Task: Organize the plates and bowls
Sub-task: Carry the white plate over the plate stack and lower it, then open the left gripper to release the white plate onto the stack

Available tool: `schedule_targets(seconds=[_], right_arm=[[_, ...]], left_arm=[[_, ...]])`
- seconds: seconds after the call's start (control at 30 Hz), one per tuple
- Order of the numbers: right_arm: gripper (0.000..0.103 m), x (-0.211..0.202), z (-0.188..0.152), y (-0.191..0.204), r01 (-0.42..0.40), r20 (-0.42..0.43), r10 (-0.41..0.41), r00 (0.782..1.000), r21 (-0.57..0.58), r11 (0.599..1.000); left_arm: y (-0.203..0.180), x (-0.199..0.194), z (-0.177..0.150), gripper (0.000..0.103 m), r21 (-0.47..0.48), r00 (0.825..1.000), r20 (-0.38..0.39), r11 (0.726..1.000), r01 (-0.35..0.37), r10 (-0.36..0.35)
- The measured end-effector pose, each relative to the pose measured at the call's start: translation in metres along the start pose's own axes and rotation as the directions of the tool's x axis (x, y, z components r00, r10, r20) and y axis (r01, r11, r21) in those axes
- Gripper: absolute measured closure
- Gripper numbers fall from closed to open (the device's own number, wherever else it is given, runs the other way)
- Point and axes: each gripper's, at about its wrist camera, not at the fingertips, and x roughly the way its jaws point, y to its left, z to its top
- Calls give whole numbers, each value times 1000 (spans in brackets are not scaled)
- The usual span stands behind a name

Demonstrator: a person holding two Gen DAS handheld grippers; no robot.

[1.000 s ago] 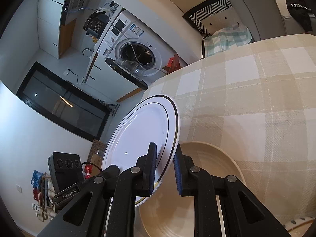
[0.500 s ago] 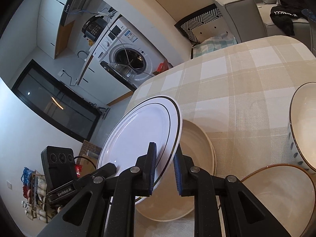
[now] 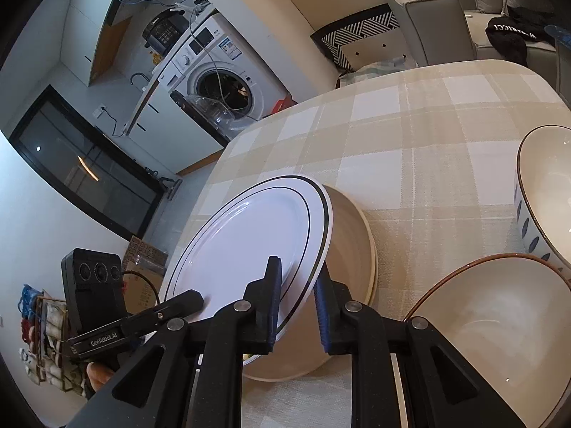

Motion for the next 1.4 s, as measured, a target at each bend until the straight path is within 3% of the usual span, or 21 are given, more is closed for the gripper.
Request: schedule_targets(seconds=[0.33, 0.53, 0.63, 0.77, 0.9, 1.0, 1.2, 1.4], right_arm=[[84, 6, -3, 0, 55, -13, -55, 998, -32, 998], [83, 5, -3, -1, 58, -13, -58, 998, -37, 998], [82, 2, -2, -3, 72, 0, -72, 997, -31, 997], [81, -7, 0, -12, 92, 24, -92, 995, -14, 996], [81, -3, -1, -15, 107, 4, -107, 994, -27, 994], [81, -2, -1, -15, 111, 9, -110, 994, -33, 993], [81, 2, -2, -9, 95, -5, -95, 995, -57, 994], [75, 10, -13, 8, 90, -39, -97, 995, -150, 985]], left_arm=[[20, 7, -6, 82, -92, 997, -27, 994, 63, -66], [22, 7, -7, 76, -119, 998, -38, 992, 50, -55], [15, 6, -7, 71, -100, 998, -62, 995, 19, -25], [8, -4, -4, 56, -76, 999, -53, 997, -9, 6], [6, -11, -4, 53, -52, 995, -57, 995, -81, 78], [5, -16, -6, 53, -38, 995, -50, 995, -88, 86], [-9, -6, -5, 53, 61, 982, -56, 982, -176, 180], [-15, -11, -5, 53, 95, 973, -56, 971, -218, 224]])
